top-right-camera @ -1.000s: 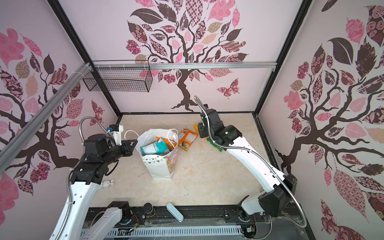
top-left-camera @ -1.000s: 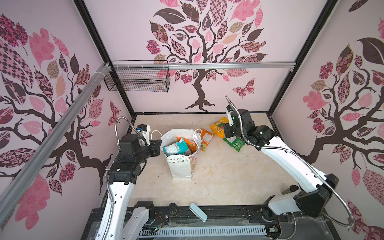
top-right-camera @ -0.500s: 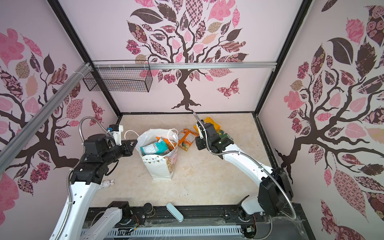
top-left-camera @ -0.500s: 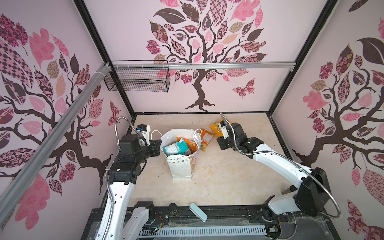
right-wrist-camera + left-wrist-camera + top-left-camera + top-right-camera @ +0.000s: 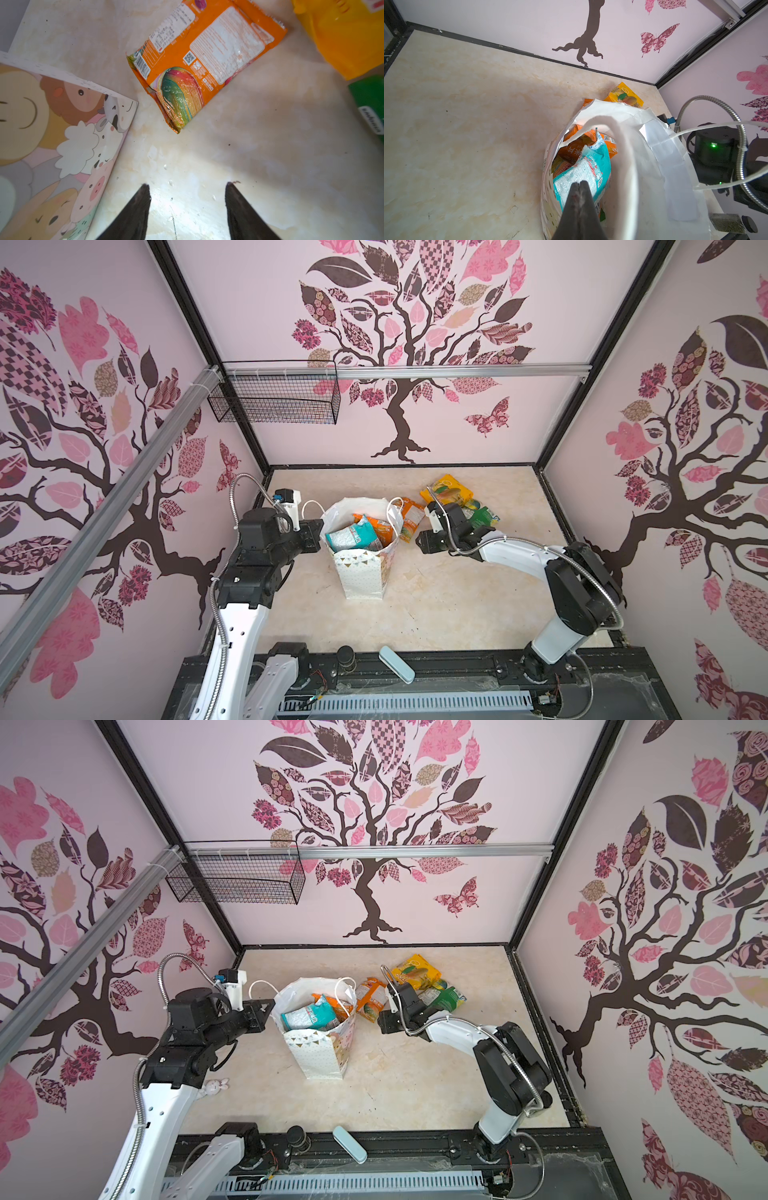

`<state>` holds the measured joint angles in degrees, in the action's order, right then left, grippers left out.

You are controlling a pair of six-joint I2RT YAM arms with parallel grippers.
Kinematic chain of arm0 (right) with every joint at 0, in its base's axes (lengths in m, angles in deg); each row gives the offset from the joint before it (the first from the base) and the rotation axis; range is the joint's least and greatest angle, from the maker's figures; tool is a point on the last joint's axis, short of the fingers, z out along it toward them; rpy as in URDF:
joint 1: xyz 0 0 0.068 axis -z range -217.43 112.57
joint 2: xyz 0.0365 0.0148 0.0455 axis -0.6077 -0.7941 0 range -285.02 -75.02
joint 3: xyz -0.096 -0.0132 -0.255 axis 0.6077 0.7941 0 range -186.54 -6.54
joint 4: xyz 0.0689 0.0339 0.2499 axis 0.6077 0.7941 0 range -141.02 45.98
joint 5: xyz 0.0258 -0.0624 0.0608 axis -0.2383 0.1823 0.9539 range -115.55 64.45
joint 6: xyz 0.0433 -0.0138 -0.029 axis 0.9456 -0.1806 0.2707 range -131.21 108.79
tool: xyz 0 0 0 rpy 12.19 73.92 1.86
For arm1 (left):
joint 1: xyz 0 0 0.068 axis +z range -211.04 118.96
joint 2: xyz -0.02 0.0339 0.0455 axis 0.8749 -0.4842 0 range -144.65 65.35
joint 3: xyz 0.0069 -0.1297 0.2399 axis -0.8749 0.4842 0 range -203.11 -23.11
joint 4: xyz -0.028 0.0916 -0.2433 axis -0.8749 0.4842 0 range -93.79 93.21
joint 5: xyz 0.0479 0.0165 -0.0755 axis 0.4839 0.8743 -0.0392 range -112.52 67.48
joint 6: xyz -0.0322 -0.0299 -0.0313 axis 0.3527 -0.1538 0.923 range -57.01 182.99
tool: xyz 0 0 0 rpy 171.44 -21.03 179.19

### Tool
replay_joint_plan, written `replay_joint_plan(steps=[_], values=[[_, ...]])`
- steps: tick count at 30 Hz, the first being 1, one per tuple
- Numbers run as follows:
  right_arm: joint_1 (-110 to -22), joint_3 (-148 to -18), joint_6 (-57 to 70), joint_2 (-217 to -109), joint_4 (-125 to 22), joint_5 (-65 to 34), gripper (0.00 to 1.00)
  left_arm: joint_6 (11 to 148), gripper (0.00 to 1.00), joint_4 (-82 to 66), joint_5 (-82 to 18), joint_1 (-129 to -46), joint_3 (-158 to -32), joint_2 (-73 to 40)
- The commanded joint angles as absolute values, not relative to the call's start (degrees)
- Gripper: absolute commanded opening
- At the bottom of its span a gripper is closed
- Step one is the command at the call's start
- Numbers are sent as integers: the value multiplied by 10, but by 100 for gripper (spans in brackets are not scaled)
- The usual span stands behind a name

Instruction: Place the snacks into the paper bag

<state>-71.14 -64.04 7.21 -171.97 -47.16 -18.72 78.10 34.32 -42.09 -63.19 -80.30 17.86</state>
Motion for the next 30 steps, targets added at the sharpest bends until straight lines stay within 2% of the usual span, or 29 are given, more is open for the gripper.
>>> replay_joint_plan(steps=[1,11,30], values=[[-712,-666,97,-1749,-495,-166,61,776,3,330,-421,-630,-788,181],[-712,-678,134,-1811,-547,-150,60,776,2,327,-419,-629,-786,188],[-712,-741,161,-1897,-560,-203,59,778,3,325,-423,-629,-785,190]])
